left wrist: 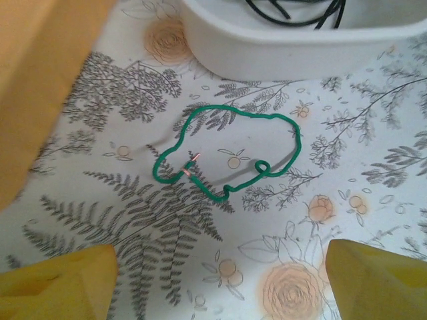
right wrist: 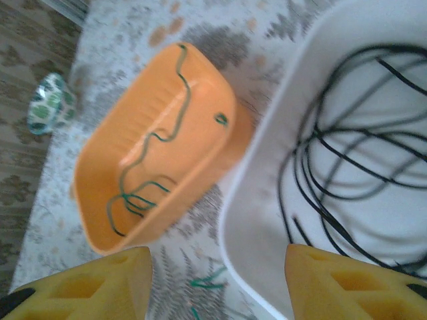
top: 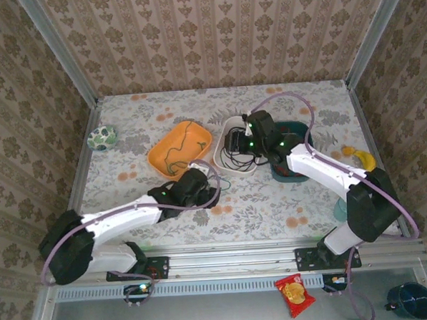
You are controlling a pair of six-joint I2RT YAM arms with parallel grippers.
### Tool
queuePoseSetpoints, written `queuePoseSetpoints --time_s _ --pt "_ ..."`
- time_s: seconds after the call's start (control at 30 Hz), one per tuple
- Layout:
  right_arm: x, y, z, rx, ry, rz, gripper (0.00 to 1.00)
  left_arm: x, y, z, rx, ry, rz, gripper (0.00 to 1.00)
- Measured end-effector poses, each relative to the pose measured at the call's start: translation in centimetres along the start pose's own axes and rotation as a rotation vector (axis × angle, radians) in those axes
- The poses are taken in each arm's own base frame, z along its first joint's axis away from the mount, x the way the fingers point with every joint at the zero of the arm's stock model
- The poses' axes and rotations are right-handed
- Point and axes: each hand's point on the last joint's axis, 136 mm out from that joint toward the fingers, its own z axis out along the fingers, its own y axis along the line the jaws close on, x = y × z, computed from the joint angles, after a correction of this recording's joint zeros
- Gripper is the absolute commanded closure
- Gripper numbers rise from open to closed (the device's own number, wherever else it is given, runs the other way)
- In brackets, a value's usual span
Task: Untangle the cables
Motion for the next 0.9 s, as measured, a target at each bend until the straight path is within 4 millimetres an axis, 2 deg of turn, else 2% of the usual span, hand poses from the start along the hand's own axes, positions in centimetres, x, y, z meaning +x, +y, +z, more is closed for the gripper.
queuePoseSetpoints --time_s 0.1,0.2,0.37,0.5,0.63,0.7,0.9 --pt "1.2 -1.7 -0.5 0.036 0.023 0.014 0.46 0.6 0.5 1.5 -0.040 0.023 0.005 0.18" --pt "1.4 -2.5 -1.3 0.050 0.021 0.023 0.46 0.1 1.2 2.5 -0.088 0.025 -0.011 0.21" --pt "0.9 -2.6 -2.1 0.046 -0.002 0.018 0.46 -1.6 2.2 3.7 -0.126 -0.011 -0.082 0.30" --pt "1.0 -2.6 -2.1 0.047 0.001 0.012 0.46 -1.3 3.5 5.0 -0.158 0.014 -0.127 0.33" --pt "1.1 -2.8 -2.0 0.050 0.003 0.011 0.47 -1.2 3.2 6.1 -0.162 0.052 -0.130 0.37" --pt "1.0 -2.9 -2.0 0.053 0.003 0.013 0.47 -1.3 2.9 6.5 -0.154 0.058 -0.131 0.45" --pt "1.0 -3.2 -2.1 0.057 0.000 0.017 0.47 -1.0 2.6 7.3 -0.150 0.088 -0.120 0.84"
